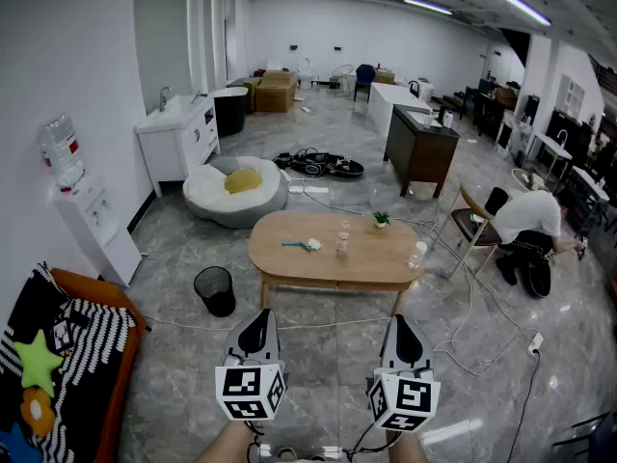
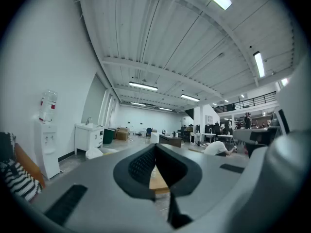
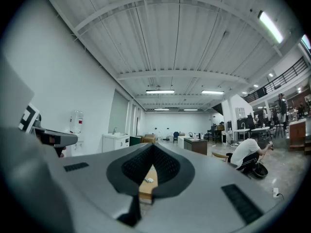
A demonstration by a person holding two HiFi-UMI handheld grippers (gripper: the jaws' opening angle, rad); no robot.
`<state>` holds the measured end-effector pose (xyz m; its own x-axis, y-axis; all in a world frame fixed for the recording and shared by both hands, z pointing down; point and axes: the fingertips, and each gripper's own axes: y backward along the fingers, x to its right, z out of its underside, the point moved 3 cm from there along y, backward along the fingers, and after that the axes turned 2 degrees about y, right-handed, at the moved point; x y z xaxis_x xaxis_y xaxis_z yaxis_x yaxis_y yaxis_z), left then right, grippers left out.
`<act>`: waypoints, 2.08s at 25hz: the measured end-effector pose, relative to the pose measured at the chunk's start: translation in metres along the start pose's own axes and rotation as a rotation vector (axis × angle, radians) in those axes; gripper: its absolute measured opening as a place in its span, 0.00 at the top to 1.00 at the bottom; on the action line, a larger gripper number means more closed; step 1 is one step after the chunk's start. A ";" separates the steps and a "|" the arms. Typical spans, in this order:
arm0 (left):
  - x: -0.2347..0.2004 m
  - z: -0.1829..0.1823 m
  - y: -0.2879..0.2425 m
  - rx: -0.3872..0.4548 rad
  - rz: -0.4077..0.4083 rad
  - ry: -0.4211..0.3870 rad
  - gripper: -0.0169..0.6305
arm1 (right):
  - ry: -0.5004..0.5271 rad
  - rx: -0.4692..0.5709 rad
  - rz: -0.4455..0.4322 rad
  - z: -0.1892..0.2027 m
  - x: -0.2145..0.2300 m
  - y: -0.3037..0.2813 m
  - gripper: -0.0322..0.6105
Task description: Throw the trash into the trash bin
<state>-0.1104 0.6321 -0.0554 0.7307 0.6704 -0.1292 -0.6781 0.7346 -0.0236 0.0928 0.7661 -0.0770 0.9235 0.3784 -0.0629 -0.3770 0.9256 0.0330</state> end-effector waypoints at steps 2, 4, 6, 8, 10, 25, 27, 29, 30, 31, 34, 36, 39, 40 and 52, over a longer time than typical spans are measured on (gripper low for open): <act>0.001 0.001 0.002 -0.001 -0.001 0.000 0.99 | 0.004 -0.002 -0.004 0.000 0.001 0.003 0.95; 0.002 0.002 0.004 -0.002 0.000 0.000 0.99 | 0.007 -0.003 -0.008 0.000 0.001 0.006 0.95; 0.002 0.003 0.006 -0.003 0.003 -0.001 0.99 | 0.010 -0.003 -0.007 0.001 0.001 0.008 0.95; 0.002 0.004 0.006 -0.005 0.005 -0.003 0.99 | 0.006 -0.002 -0.008 0.002 0.001 0.008 0.95; 0.003 0.005 0.006 -0.007 0.004 -0.002 0.99 | -0.023 -0.003 -0.024 0.005 0.002 0.007 0.95; -0.001 0.007 0.012 -0.010 -0.018 -0.002 0.99 | -0.087 -0.017 -0.075 0.012 0.001 0.005 0.80; -0.003 0.007 0.014 -0.013 -0.021 -0.003 0.99 | -0.089 -0.010 -0.075 0.010 0.000 0.005 0.72; -0.005 0.007 0.014 -0.016 -0.022 -0.004 0.99 | -0.101 0.007 -0.072 0.007 0.001 0.006 0.59; -0.005 0.007 0.014 -0.018 -0.023 -0.004 0.99 | -0.104 0.019 -0.067 0.005 0.002 0.005 0.50; -0.006 0.008 0.014 -0.019 -0.024 -0.003 0.99 | -0.104 0.029 -0.063 0.004 0.004 0.005 0.43; -0.010 0.008 0.013 -0.023 -0.026 -0.001 0.99 | -0.090 0.046 -0.056 0.001 0.003 0.002 0.22; -0.013 0.007 0.013 -0.023 -0.027 0.001 0.99 | -0.079 0.053 -0.047 0.000 0.003 0.001 0.13; -0.017 0.008 0.014 -0.023 -0.027 0.003 0.99 | -0.072 0.063 -0.028 0.002 0.004 0.002 0.04; -0.020 0.009 0.013 -0.024 -0.027 0.003 0.99 | -0.074 0.066 -0.022 0.003 0.003 0.002 0.04; -0.067 0.013 -0.006 -0.038 -0.017 0.003 0.99 | -0.080 0.031 0.017 0.014 -0.017 -0.021 0.04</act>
<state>-0.1544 0.5846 -0.0333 0.7421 0.6573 -0.1313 -0.6680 0.7415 -0.0635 0.0862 0.7399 -0.0622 0.9200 0.3915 0.0173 -0.3918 0.9178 0.0640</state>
